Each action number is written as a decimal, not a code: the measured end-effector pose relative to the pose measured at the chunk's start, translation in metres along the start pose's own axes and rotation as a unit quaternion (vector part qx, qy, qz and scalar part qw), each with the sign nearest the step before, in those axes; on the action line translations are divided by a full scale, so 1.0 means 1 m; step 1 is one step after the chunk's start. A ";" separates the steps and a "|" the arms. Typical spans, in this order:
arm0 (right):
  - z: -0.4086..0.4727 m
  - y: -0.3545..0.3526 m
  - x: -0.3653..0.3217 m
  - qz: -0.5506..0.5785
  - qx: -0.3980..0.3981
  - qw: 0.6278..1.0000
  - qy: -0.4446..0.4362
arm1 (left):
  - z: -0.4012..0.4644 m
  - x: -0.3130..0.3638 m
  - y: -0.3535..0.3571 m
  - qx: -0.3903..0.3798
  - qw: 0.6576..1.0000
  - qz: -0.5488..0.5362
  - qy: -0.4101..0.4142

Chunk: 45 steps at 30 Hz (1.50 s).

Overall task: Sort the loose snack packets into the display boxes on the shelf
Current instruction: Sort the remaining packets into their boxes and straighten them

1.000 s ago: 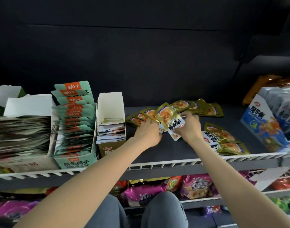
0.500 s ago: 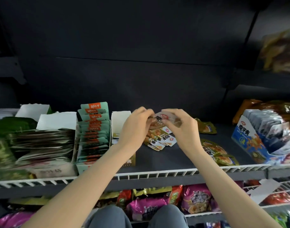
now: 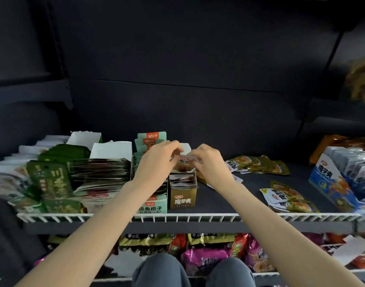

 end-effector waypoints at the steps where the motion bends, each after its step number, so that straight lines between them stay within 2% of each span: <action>1: 0.000 0.003 0.001 0.006 -0.002 1.000 0.012 | -0.001 -0.001 0.001 -0.015 0.999 0.032 0.004; 5: -0.002 0.012 0.011 0.065 -0.015 0.996 0.056 | 0.000 -0.013 0.013 -0.077 0.985 0.156 -0.010; 8: -0.004 0.014 0.019 0.067 -0.029 0.996 0.058 | 0.004 -0.016 0.024 -0.137 0.973 0.185 -0.027; 10: -0.006 0.012 0.028 0.075 -0.017 0.995 0.067 | 0.006 -0.007 0.032 -0.156 0.968 0.198 -0.004; 12: -0.009 0.006 0.042 0.088 0.016 0.991 0.096 | 0.008 0.006 0.038 -0.142 0.972 0.185 0.019; 15: -0.017 0.000 0.075 0.099 0.052 0.982 0.153 | 0.012 0.025 0.056 -0.132 0.986 0.098 0.025; 18: -0.023 0.004 0.114 0.062 0.040 0.974 0.216 | 0.016 0.045 0.089 -0.159 0.987 -0.009 -0.018; 20: -0.026 0.012 0.142 0.034 -0.007 0.962 0.272 | 0.020 0.053 0.115 -0.190 0.980 -0.031 -0.050; 23: -0.028 0.027 0.174 -0.003 -0.084 0.945 0.315 | 0.027 0.055 0.155 -0.251 0.965 0.026 -0.078; 26: -0.026 0.040 0.193 0.001 -0.126 0.932 0.341 | 0.033 0.044 0.184 -0.297 0.942 0.060 -0.142; 29: -0.023 0.050 0.203 -0.012 -0.122 0.932 0.342 | 0.033 0.033 0.205 -0.346 0.914 0.071 -0.198; 32: -0.021 0.052 0.208 -0.036 -0.092 0.930 0.353 | 0.031 0.029 0.215 -0.377 0.897 0.086 -0.213; 35: -0.019 0.039 0.207 0.024 -0.020 0.933 0.357 | 0.032 0.035 0.218 -0.364 0.902 0.075 -0.218; 37: -0.021 0.025 0.199 0.074 0.035 0.943 0.323 | 0.036 0.043 0.213 -0.318 0.921 0.049 -0.219; 40: -0.028 0.000 0.176 0.084 0.109 0.957 0.254 | 0.042 0.059 0.193 -0.220 0.961 0.039 -0.162; 45: -0.035 -0.039 0.128 0.065 0.212 0.966 0.132 | 0.049 0.075 0.146 -0.132 0.987 0.058 -0.067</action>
Point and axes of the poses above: each hand's wrist, its own z-axis towards the middle knuckle, its own y-axis out of the palm, x = y × z, the point moved 4 cm from there along z, towards the middle knuckle, and after that the axes turned 4 degrees about -z, right-handed, at the moved point
